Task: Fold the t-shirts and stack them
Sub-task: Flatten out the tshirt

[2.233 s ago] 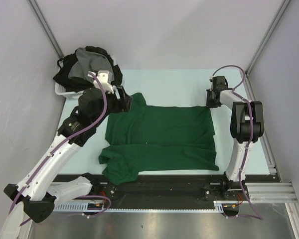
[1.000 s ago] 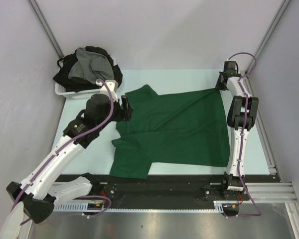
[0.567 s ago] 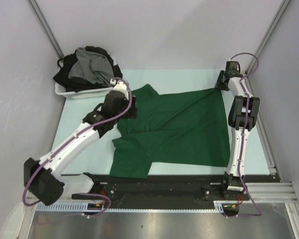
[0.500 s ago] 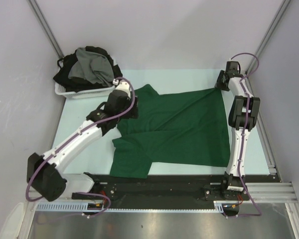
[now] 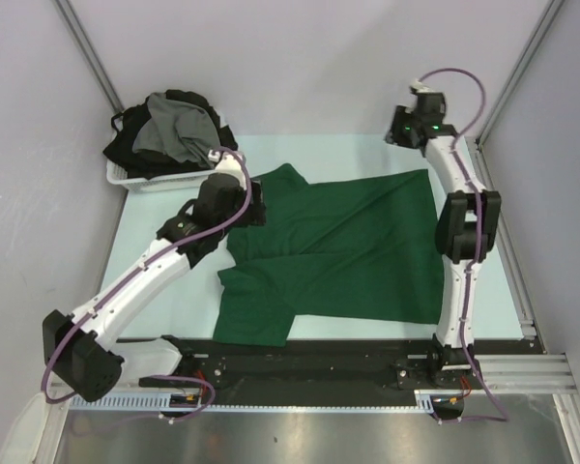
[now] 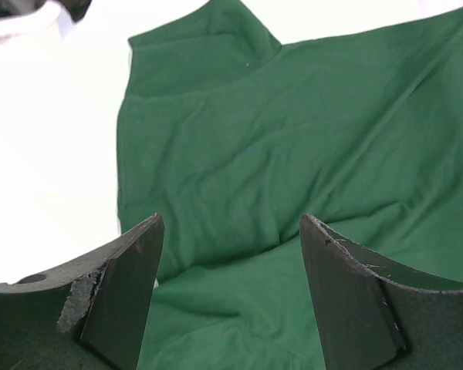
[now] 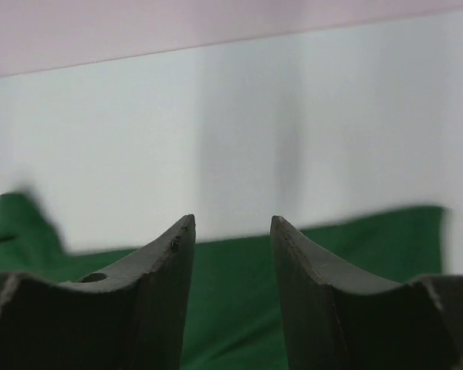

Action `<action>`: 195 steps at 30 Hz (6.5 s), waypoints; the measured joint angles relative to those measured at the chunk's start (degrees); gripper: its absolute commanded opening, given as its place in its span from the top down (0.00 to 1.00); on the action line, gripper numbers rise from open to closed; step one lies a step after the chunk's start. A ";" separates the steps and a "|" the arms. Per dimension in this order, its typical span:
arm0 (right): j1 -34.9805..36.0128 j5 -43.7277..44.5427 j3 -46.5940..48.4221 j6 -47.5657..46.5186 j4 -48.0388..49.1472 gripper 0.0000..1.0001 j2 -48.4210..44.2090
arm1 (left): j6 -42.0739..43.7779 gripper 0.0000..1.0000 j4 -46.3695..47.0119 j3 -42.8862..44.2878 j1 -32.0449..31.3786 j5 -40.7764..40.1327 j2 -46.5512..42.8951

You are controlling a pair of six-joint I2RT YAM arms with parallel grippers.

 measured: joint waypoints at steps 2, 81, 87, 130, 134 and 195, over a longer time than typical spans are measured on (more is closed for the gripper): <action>4.31 -1.44 1.05 0.02 0.83 0.51 -0.11 | -0.66 0.24 -0.57 -1.09 -0.02 -0.17 -1.25; 17.27 7.80 -45.81 -4.15 -10.25 0.48 -50.95 | 0.42 0.25 6.64 42.12 15.93 -4.48 62.23; 17.33 7.82 -45.77 -4.04 -10.25 0.49 -50.56 | -0.61 0.25 3.30 43.34 16.63 -3.13 63.30; 18.95 9.49 -43.21 -3.23 -13.20 0.50 -48.33 | -5.53 0.27 -5.40 55.84 17.38 0.68 70.58; 19.17 9.46 -43.12 -2.80 -13.16 0.50 -47.80 | -5.51 0.27 -7.34 56.68 17.53 0.24 70.95; 26.27 7.56 -44.74 1.77 -12.72 0.52 -46.10 | -4.87 1.00 -6.16 71.71 19.89 6.19 78.05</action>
